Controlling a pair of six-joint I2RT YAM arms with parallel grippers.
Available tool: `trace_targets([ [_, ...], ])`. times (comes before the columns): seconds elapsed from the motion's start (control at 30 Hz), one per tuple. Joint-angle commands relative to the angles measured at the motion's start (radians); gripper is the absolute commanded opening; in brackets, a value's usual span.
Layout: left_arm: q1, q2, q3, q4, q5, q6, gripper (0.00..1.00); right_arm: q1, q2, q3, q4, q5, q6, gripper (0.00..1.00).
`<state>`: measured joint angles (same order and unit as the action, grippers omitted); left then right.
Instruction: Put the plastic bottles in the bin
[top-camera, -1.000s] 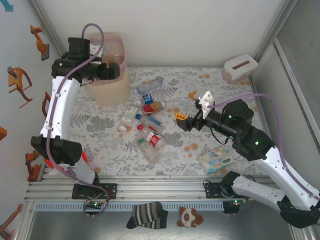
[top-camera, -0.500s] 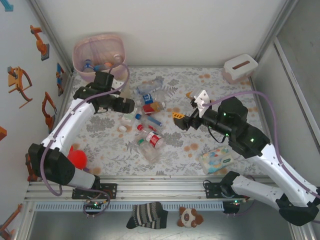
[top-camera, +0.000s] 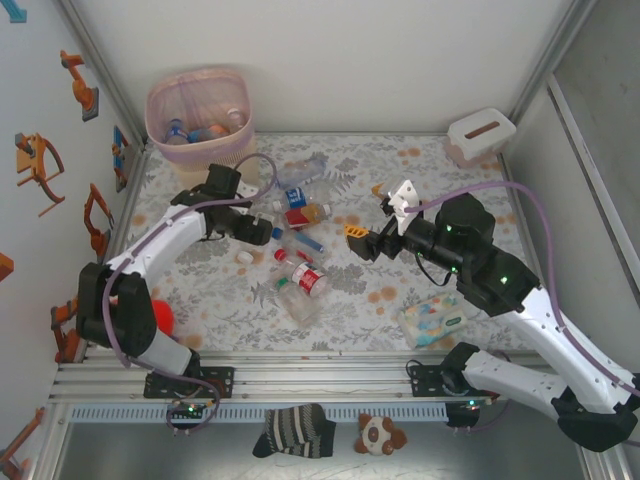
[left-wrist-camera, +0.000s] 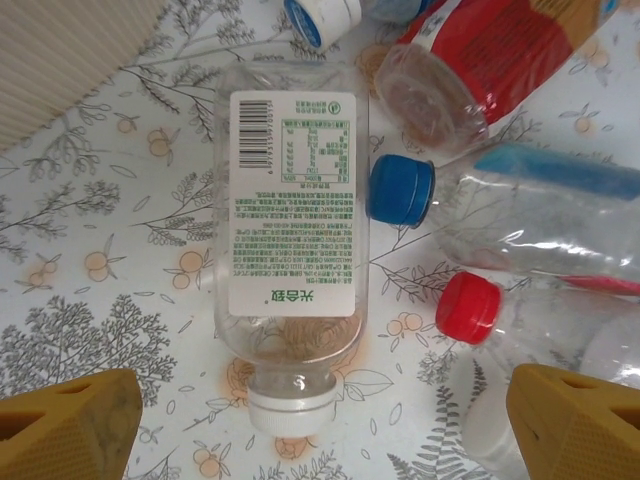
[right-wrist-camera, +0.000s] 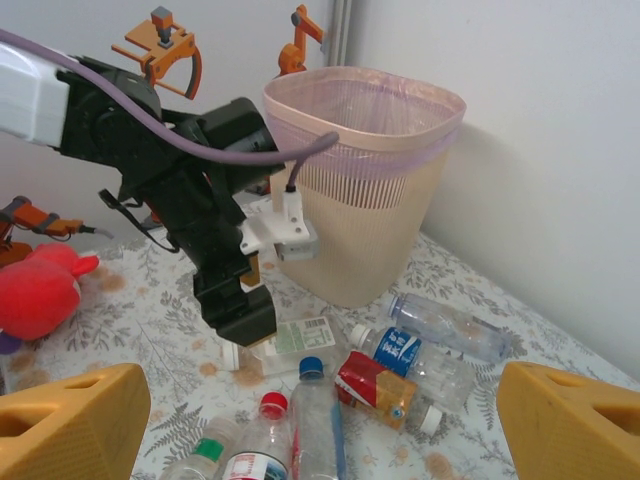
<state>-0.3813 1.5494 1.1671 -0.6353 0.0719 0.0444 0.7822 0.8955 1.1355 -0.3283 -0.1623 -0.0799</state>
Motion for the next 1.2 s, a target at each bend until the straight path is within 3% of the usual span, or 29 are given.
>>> trace_targets([
  [0.0, -0.007, 0.049, -0.005, 0.031, 0.020, 0.049, 0.93, 0.004, -0.012, -0.003, 0.015, 0.017, 0.012, 0.88],
  [0.57, -0.006, 0.279, 0.076, 0.080, -0.046, 0.058, 0.87, 0.003, -0.012, 0.000, 0.018, 0.005, 0.029, 0.88],
  [1.17, -0.004, 0.284, 0.088, 0.068, -0.064, 0.072, 0.70, 0.004, -0.004, 0.003, 0.023, -0.009, 0.039, 0.88],
])
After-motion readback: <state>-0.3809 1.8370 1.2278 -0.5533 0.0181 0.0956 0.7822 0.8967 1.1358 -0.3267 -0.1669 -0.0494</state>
